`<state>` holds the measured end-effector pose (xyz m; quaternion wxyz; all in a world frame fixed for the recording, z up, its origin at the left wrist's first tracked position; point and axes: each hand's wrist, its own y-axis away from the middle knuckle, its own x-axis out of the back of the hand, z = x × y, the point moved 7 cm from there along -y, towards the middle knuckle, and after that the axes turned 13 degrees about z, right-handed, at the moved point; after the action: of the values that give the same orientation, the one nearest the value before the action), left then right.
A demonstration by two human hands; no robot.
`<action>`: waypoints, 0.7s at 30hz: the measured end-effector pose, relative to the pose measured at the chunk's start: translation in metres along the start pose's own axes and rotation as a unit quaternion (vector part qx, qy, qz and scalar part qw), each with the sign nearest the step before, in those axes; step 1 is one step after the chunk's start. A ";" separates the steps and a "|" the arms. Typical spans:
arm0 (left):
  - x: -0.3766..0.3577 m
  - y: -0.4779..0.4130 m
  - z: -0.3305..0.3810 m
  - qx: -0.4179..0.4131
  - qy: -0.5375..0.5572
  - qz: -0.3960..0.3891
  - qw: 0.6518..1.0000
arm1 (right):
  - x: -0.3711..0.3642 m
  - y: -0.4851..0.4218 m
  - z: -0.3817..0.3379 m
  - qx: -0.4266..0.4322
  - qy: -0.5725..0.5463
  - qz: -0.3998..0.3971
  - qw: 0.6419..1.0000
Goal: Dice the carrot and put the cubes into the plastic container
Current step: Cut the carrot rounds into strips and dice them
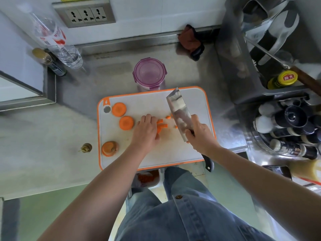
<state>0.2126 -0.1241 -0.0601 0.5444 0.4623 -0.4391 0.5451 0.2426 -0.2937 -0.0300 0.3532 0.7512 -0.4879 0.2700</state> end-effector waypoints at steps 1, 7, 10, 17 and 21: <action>0.000 0.001 -0.002 0.008 0.002 0.004 1.000 | -0.001 0.000 -0.001 0.005 -0.001 -0.001 1.000; 0.002 0.008 -0.012 0.043 0.020 0.026 0.999 | -0.009 0.003 -0.006 0.047 0.037 -0.010 0.998; 0.006 0.017 -0.023 0.085 0.027 0.031 0.996 | -0.016 0.004 -0.006 0.065 0.060 -0.013 0.996; 0.019 0.033 -0.041 0.128 0.143 0.081 0.978 | -0.024 0.006 -0.009 0.062 0.077 -0.011 0.995; 0.017 0.027 -0.037 0.128 0.145 0.068 0.979 | -0.029 0.006 -0.012 0.059 0.077 -0.010 0.995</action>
<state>0.1852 -0.0852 -0.0501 0.5003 0.4129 -0.3128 0.6938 0.2256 -0.2703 -0.0427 0.3478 0.7526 -0.4344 0.3520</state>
